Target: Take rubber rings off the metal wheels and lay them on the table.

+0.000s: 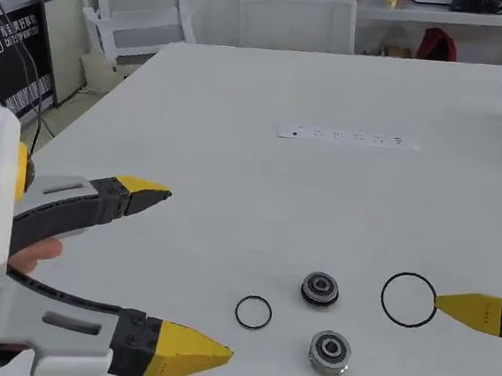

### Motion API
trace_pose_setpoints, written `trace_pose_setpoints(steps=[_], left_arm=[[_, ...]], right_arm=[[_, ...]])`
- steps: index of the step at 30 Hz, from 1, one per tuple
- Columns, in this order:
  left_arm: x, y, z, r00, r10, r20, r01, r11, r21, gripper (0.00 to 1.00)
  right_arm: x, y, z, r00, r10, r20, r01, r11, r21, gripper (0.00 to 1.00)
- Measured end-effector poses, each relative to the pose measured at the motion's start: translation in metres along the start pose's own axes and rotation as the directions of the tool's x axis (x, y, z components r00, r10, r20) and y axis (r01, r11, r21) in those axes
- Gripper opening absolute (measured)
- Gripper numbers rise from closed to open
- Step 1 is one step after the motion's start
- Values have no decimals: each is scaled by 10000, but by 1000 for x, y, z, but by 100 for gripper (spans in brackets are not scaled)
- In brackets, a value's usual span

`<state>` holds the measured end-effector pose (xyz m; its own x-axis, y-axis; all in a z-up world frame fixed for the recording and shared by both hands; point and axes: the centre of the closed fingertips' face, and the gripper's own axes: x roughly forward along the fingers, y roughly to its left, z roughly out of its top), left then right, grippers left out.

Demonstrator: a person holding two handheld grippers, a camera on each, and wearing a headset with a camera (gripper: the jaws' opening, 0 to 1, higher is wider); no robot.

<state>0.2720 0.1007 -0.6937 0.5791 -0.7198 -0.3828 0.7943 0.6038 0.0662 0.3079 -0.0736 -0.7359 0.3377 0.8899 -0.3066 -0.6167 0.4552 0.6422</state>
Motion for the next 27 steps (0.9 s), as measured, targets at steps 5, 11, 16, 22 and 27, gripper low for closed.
trace_pose_setpoints(steps=[5, 11, 16, 22, 27], left_arm=[[-11, 7, -9, 9994, 343, -107, -346, 9991, -246, 100], [-21, 13, -16, 9981, 606, -50, -608, 9971, -453, 100], [-28, 17, -23, 9967, 809, -36, -810, 9950, -586, 100], [-39, 22, -33, 9945, 1047, -94, -1051, 9915, -761, 100], [-45, 23, -40, 9934, 1139, -102, -1143, 9892, -913, 100]], right_arm=[[6, 6, 3, 10000, 58, -8, -58, 9999, -96, 0], [13, 16, 7, 9998, 193, -75, -195, 9993, -306, 0], [20, 18, 9, 9995, 214, -216, -224, 9987, -449, 0], [28, 25, 13, 9992, 286, -284, -303, 9976, -620, 0], [37, 32, 14, 9987, 362, -366, -389, 9966, -733, 0]])
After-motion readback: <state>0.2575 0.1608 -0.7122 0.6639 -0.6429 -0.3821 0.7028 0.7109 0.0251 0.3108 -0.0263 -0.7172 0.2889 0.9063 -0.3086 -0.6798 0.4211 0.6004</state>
